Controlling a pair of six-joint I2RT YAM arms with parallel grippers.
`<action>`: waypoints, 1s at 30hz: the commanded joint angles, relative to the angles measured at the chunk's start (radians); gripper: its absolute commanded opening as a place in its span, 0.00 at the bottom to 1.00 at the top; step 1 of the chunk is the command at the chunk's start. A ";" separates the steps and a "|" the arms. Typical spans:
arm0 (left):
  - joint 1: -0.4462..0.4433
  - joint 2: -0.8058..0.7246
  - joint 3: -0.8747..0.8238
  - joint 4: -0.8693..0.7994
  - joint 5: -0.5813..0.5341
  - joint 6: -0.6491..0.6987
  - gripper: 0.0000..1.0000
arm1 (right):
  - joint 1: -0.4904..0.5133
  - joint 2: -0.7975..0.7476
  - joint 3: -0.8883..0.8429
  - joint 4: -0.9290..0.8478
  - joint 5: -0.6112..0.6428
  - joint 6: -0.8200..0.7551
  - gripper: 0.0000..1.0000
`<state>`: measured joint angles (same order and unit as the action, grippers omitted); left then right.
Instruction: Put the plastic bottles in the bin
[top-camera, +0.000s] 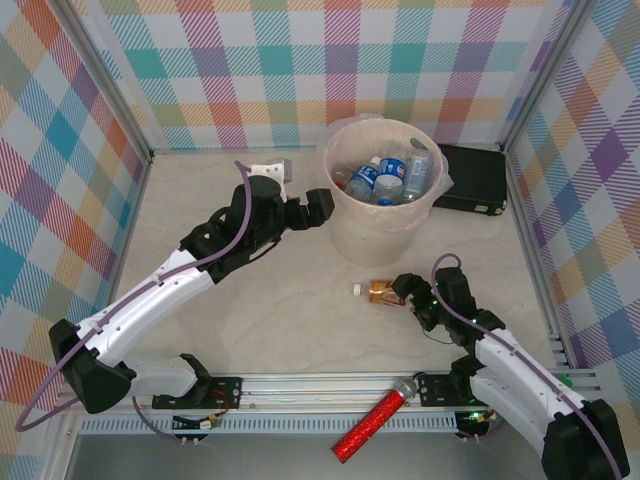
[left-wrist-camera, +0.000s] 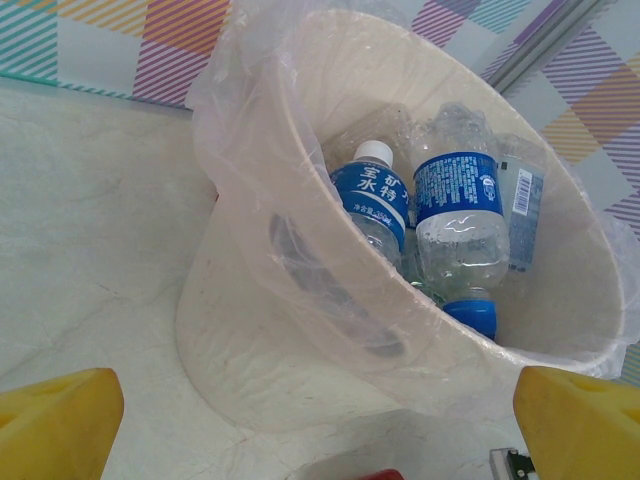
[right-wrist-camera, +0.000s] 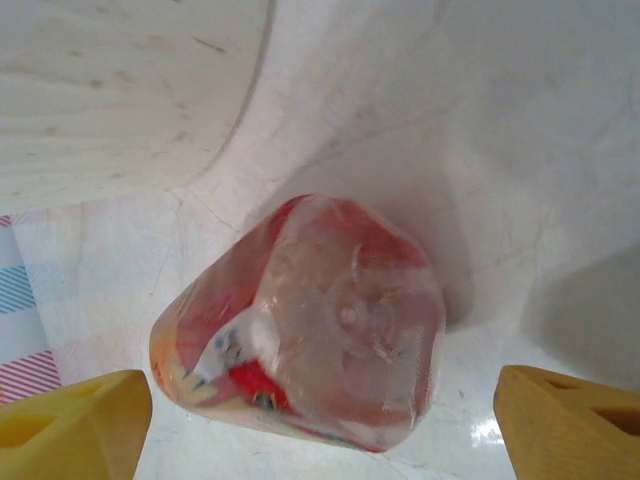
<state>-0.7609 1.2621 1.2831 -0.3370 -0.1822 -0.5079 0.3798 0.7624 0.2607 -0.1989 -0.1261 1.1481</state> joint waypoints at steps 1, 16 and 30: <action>-0.001 -0.033 -0.022 0.016 -0.015 -0.006 0.99 | 0.004 0.012 0.011 0.042 -0.059 0.153 0.90; -0.002 -0.075 -0.050 0.011 -0.043 0.007 1.00 | 0.129 0.201 0.008 0.204 -0.005 0.417 0.91; -0.001 -0.098 -0.074 0.010 -0.048 0.014 1.00 | 0.156 0.339 0.025 0.304 0.060 0.425 0.84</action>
<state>-0.7609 1.1877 1.2186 -0.3374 -0.2222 -0.5072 0.5251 1.0443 0.2905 0.0116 -0.1001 1.5673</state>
